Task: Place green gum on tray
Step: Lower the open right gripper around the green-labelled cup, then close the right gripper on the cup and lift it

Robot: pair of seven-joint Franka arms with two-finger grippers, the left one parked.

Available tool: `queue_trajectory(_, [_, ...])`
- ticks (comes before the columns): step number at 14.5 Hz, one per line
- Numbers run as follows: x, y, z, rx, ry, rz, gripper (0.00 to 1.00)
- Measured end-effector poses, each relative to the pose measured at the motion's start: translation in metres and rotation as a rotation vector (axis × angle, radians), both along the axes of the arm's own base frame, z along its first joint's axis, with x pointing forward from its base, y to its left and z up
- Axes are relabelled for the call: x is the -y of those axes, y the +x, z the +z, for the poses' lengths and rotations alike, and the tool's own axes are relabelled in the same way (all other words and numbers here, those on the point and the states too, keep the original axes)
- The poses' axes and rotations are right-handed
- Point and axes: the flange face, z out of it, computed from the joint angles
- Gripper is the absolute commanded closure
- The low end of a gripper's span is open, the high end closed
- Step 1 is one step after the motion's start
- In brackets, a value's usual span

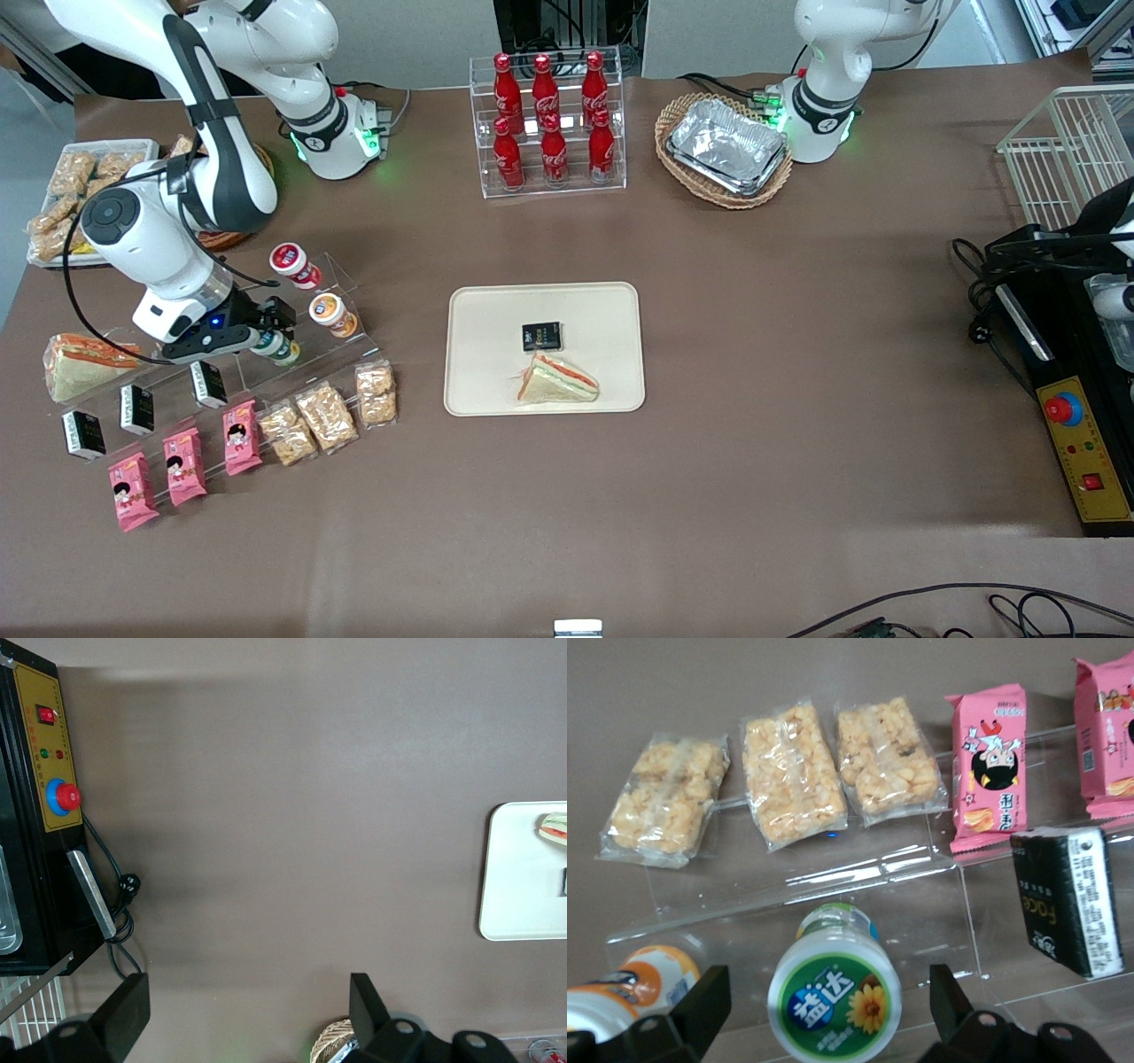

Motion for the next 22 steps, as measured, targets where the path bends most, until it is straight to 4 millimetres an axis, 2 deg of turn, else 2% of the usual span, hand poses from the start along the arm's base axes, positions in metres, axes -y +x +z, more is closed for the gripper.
queue_trajectory(2, [0.0,-0.006,-0.008,0.003,0.0,0.003,0.0])
queue_trajectory(3, [0.0,-0.008,-0.011,0.002,-0.001,0.004,0.09])
queue_trajectory(4, [0.0,-0.01,-0.013,0.001,-0.001,0.005,0.36])
queue_trajectory(5, [0.0,-0.011,-0.014,0.0,-0.001,0.006,0.56])
queue_trajectory(6, [0.0,-0.011,-0.015,0.0,-0.001,0.007,0.73])
queue_trajectory(7, [0.0,-0.011,-0.015,0.0,-0.001,0.007,0.84])
queue_trajectory(13, [0.002,-0.011,-0.015,0.001,-0.001,0.004,0.87])
queue_trajectory(16, [0.006,-0.001,0.001,-0.008,-0.001,-0.004,0.87])
queue_trajectory(18, [0.008,0.015,0.035,-0.052,0.001,-0.008,0.87])
queue_trajectory(22, [0.008,0.043,0.124,-0.085,0.006,-0.01,0.87])
